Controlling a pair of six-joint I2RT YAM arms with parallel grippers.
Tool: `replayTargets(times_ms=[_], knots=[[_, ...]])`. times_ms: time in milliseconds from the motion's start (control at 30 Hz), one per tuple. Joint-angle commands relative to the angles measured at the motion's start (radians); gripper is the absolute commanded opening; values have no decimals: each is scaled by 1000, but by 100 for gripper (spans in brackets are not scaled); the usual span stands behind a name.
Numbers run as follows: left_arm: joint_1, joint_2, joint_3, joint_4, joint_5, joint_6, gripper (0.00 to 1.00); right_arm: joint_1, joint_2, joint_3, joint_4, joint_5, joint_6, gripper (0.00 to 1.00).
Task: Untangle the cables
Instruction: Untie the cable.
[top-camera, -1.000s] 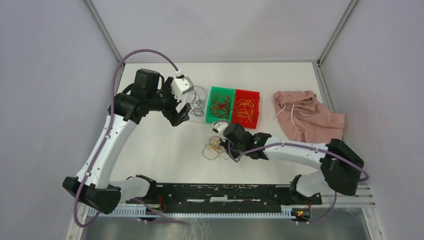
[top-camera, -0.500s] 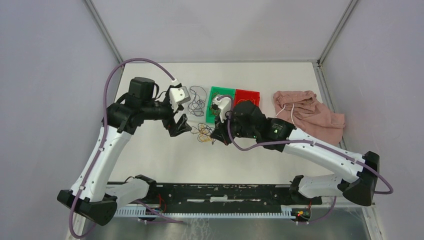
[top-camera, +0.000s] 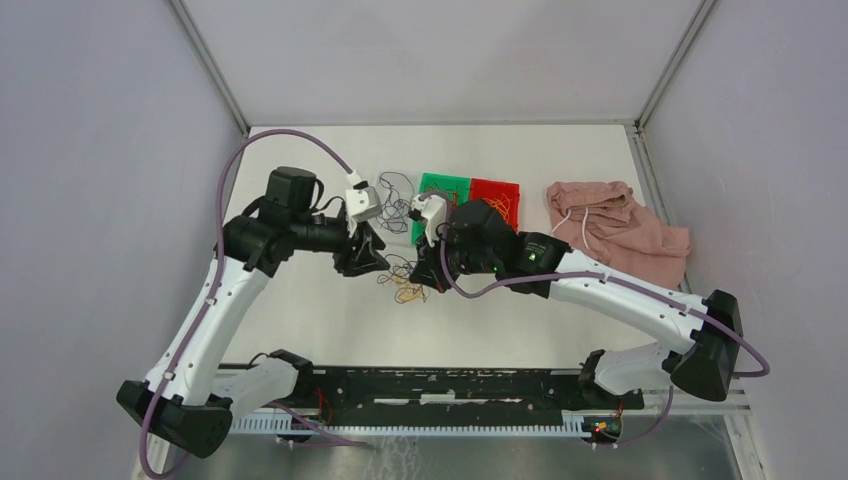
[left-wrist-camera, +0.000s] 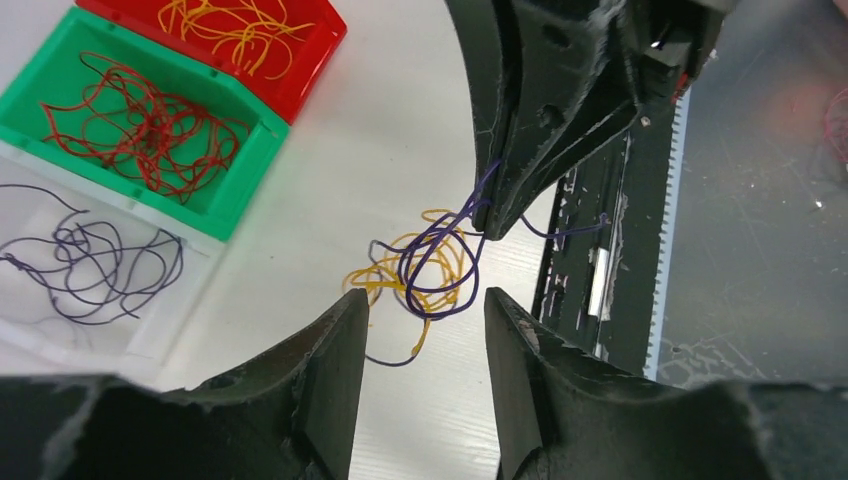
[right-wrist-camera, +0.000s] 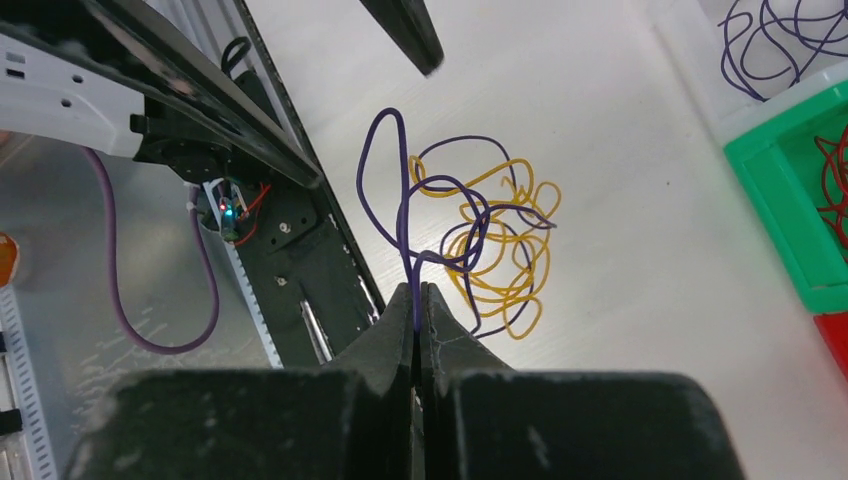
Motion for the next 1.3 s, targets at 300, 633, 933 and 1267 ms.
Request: replayTargets(times_ms=[300, 633, 933, 1267], knots=[[2, -50, -98, 257, 72, -242, 39, 3, -46, -38, 191, -2, 97, 0], [-4, -29, -109, 232, 52, -216, 22, 4, -37, -53, 253, -28, 149, 0], [-12, -24, -97, 197, -8, -100, 10, 4, -37, -66, 270, -28, 168, 0], [-28, -150, -71, 342, -154, 138, 3, 0, -37, -80, 290, -31, 216, 50]])
